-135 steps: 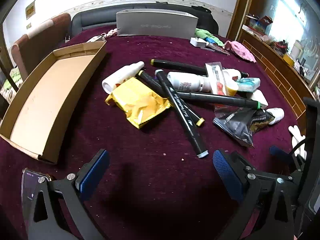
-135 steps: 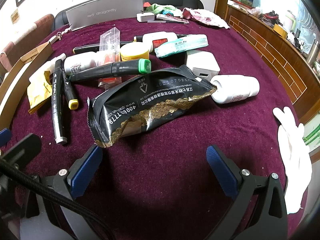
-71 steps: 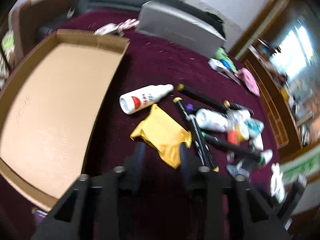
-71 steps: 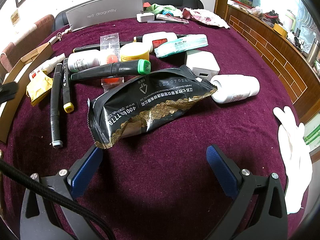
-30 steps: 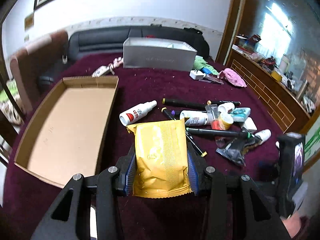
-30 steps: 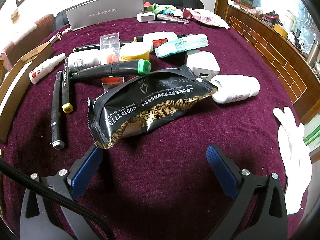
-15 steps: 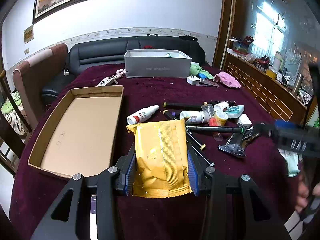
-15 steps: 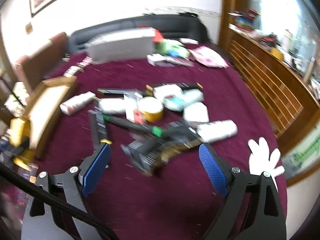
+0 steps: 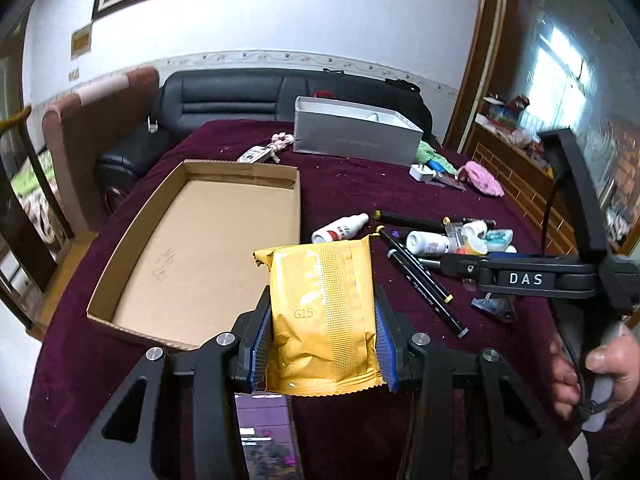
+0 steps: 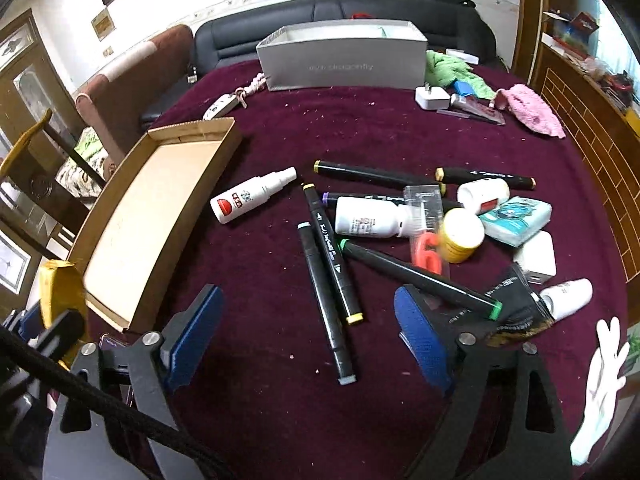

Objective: Organize objects
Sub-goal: 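Carry the yellow packet toward the tray with the left gripper while the right gripper grasps a black marker, then lower the yellow packet into the tray and open the left gripper while the right gripper drops the marker there, then grasp the white spray bottle with the left gripper and lift it, then grasp a black marker with the right gripper while the left gripper holds the spray bottle, then place the spray bottle and black marker into the tray with both grippers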

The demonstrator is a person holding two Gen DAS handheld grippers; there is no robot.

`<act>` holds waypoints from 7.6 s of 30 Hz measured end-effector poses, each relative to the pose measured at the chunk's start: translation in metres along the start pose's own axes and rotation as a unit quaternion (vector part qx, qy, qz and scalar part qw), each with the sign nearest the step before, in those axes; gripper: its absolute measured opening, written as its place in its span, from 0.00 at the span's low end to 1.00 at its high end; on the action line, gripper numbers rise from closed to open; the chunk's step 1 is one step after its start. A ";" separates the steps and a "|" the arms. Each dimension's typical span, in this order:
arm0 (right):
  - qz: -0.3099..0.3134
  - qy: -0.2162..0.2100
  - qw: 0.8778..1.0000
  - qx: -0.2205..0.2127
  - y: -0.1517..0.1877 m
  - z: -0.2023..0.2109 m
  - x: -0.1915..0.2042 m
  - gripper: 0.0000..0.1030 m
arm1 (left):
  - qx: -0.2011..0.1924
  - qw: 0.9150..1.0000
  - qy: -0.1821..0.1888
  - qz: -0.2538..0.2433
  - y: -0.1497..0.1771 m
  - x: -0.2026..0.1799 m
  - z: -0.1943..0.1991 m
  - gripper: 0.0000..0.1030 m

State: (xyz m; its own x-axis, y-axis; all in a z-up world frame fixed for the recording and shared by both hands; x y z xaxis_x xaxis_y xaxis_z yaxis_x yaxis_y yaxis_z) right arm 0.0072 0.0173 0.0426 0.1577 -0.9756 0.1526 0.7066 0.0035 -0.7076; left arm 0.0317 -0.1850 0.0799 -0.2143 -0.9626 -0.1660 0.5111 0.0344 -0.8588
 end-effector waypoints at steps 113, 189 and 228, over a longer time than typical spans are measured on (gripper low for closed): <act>-0.098 -0.049 0.991 -0.078 -0.081 -0.004 0.014 0.60 | 0.114 0.984 -0.049 0.128 -0.009 0.116 -0.182 0.41; -0.027 -0.042 0.996 0.080 -0.009 -0.100 -0.006 0.70 | 0.219 0.970 0.053 -0.091 0.043 -0.058 -0.152 0.24; -0.079 -0.142 0.986 0.026 -0.041 -0.022 0.040 0.12 | 0.097 0.995 0.018 0.028 -0.047 0.074 -0.055 0.24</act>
State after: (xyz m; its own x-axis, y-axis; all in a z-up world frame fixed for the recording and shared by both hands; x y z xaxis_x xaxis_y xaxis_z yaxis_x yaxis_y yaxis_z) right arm -0.0308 -0.0269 0.0627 0.2250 -0.8640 0.4504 0.7705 -0.1251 -0.6250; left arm -0.0544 -0.2430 0.0810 -0.2087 -0.9500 -0.2322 0.6729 0.0327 -0.7390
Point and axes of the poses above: each gripper's, at about its wrist camera, not at the fingertips, and z roughly against the way its jaws point, x to its left, y to its underside, the point moved 5 cm from there along -z, roughly the way its jaws point, and after that the axes turned 12 degrees about -x, right-handed, at the moved point
